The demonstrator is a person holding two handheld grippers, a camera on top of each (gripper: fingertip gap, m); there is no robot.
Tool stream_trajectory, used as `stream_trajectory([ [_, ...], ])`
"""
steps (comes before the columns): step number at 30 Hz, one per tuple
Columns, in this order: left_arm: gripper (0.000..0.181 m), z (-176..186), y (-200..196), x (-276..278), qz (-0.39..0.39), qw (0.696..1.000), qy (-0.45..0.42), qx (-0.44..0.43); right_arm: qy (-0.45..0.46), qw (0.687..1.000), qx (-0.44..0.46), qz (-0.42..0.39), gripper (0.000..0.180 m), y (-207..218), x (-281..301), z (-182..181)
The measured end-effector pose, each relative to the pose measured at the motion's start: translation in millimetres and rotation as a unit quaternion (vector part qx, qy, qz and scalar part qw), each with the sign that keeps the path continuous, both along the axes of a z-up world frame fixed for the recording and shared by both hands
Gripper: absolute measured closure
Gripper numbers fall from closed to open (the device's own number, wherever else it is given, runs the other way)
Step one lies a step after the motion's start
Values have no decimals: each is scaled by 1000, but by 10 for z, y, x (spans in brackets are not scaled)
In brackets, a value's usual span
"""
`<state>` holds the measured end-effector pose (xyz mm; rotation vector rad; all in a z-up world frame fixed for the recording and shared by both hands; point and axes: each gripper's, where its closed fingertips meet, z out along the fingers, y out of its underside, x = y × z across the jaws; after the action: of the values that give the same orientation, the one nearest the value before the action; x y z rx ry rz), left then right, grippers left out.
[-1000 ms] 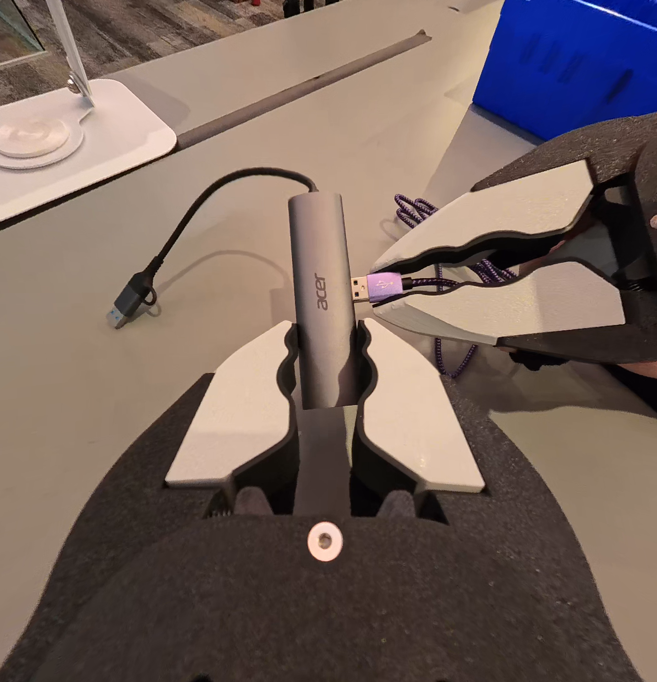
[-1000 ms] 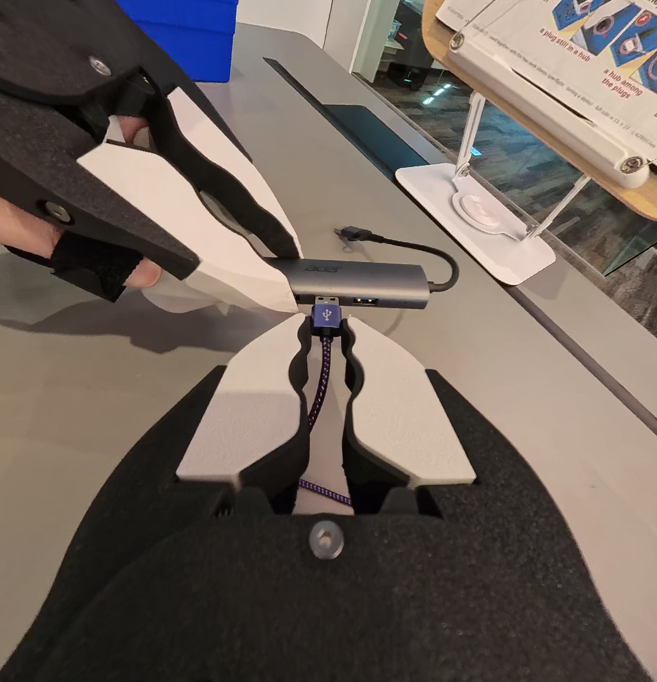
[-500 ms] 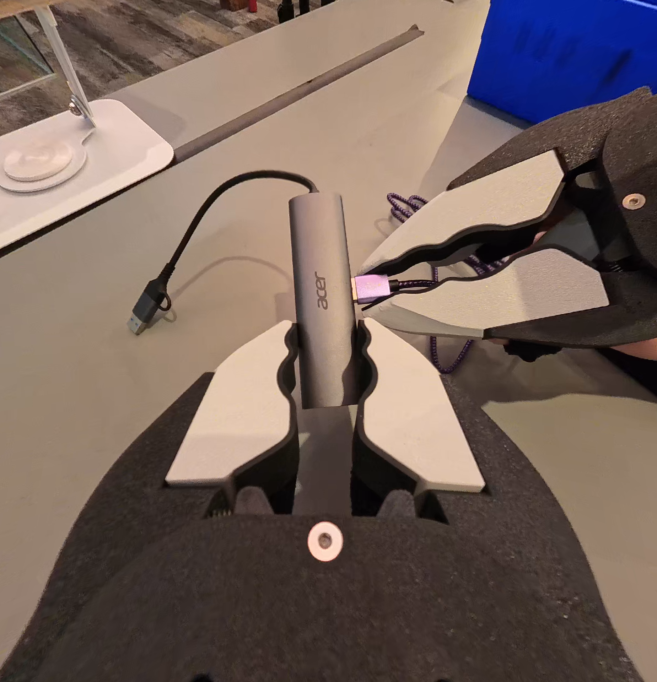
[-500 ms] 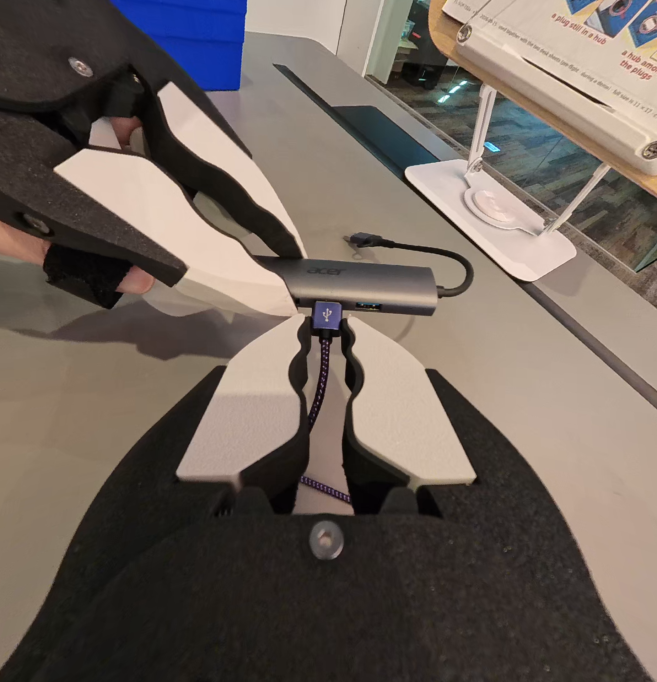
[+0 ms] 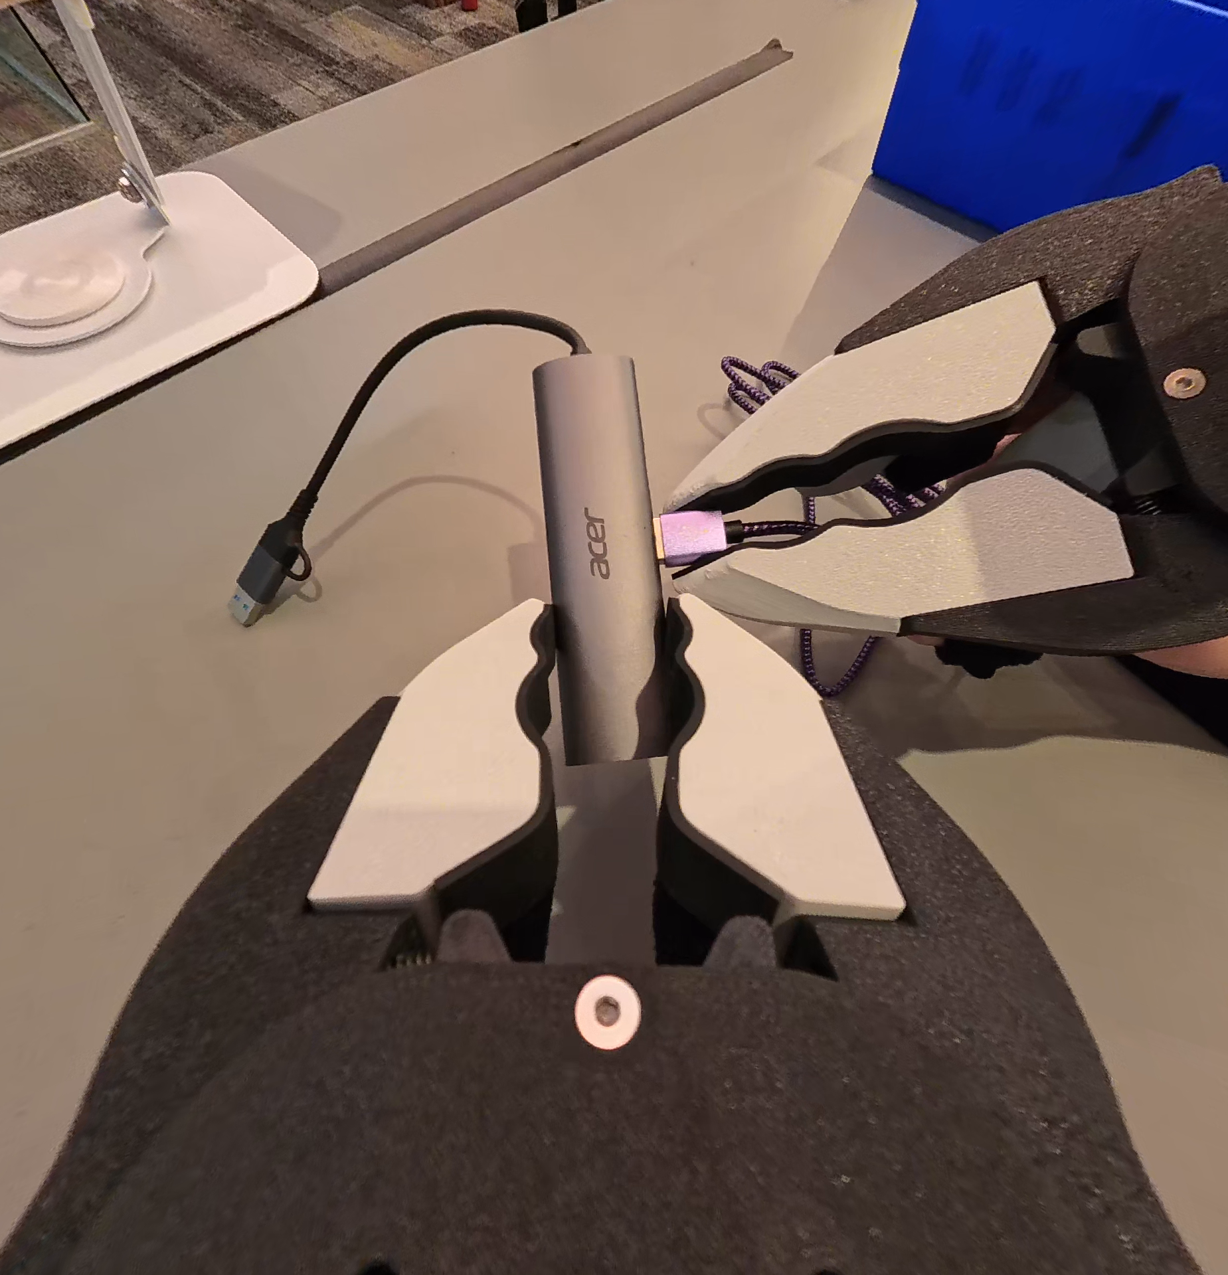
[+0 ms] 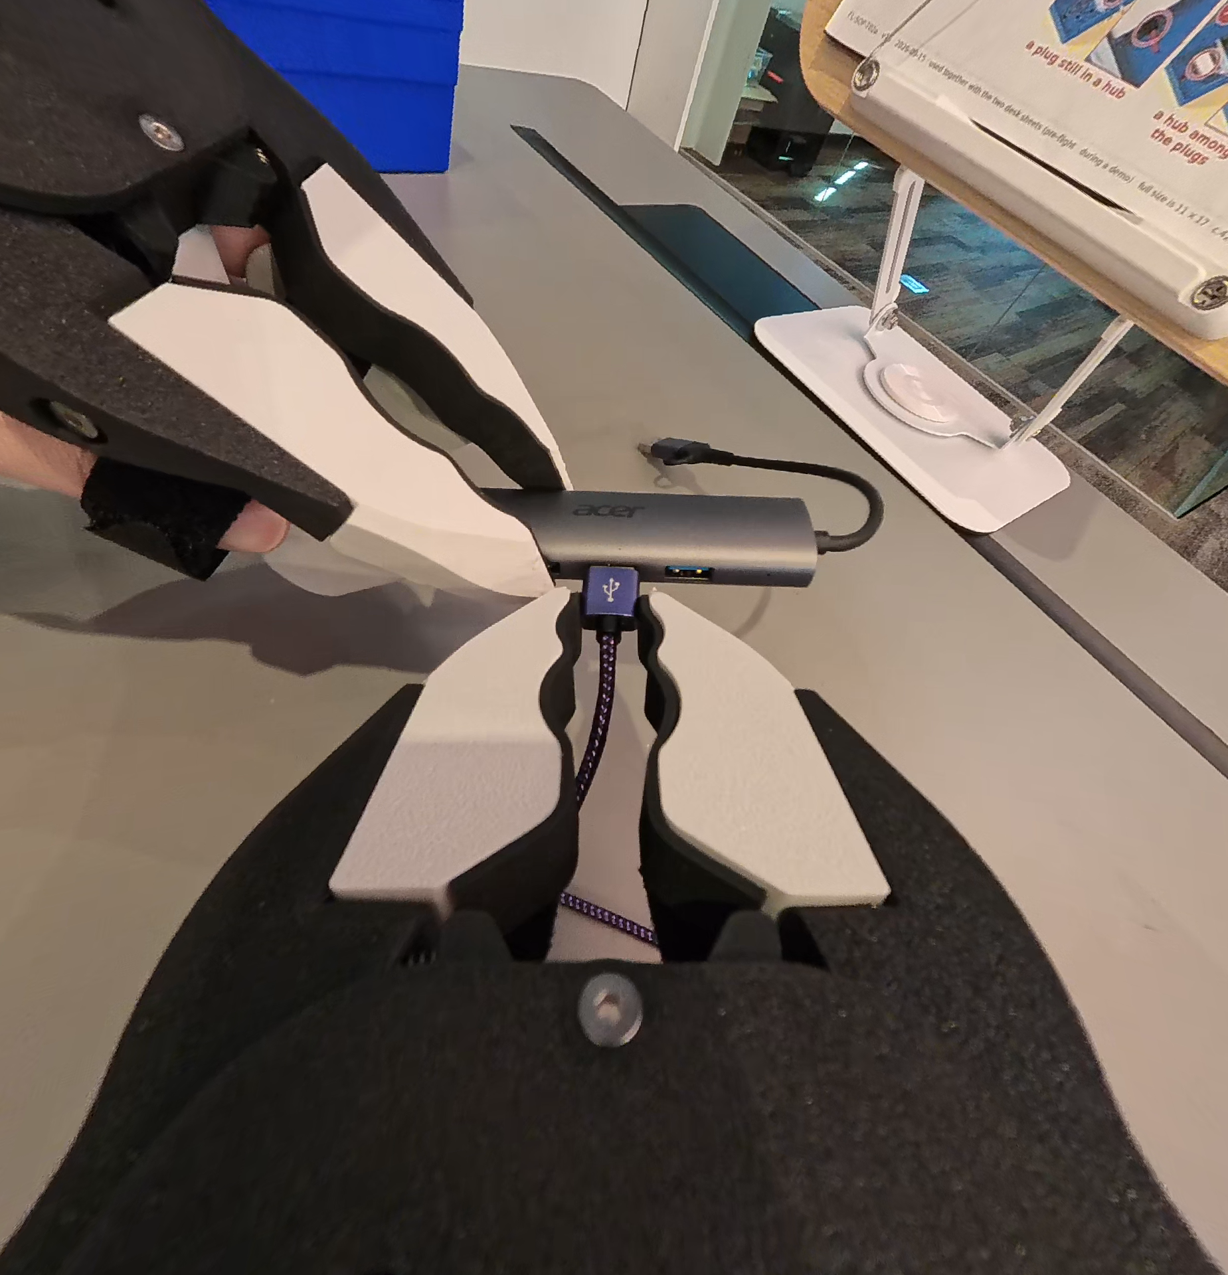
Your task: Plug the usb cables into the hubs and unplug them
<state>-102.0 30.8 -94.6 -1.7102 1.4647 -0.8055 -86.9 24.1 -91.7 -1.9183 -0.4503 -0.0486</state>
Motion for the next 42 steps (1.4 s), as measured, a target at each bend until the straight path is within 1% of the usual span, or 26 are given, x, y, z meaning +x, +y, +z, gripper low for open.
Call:
stream_trajectory([
  [14,150,-13,-5,1,-1,1000,5,5,-3,1000,-3,2,165,-3,0,-12],
  [18,150,22,12,12,3,1000,-7,11,-2,1000,3,1,165,5,6,14],
  [22,151,63,22,34,-1,999,-29,-16,-20,1000,20,-3,163,6,19,69],
  [24,151,44,58,16,3,1000,-26,-16,-20,999,32,-5,153,-11,26,120],
  [27,151,-13,123,-37,8,1000,-16,-8,-27,998,50,-1,153,-66,84,236],
  [30,151,-29,92,-65,-7,999,-19,-42,-32,998,48,25,154,-124,161,241],
  [31,151,-40,85,-73,-11,999,-18,-49,-45,997,50,47,152,-138,163,221],
  [32,151,-51,73,-81,-16,998,-17,-54,-81,993,58,64,148,-142,184,202],
  [33,151,-57,55,-87,-23,998,-17,-62,-138,985,70,78,146,-140,217,183],
  [35,151,-49,14,-96,-36,996,-20,-80,-263,956,87,94,146,-124,285,137],
  [37,151,-25,-13,-107,-44,995,-23,-91,-351,924,107,109,147,-95,292,127],
  [38,151,-12,-24,-113,-48,994,-23,-94,-370,913,126,112,148,-77,278,155],
  [40,151,4,-41,-125,-52,994,-21,-95,-360,913,135,137,149,-53,199,162],
  [42,151,8,-55,-129,-55,994,-17,-94,-352,913,137,157,146,-20,141,168],
])
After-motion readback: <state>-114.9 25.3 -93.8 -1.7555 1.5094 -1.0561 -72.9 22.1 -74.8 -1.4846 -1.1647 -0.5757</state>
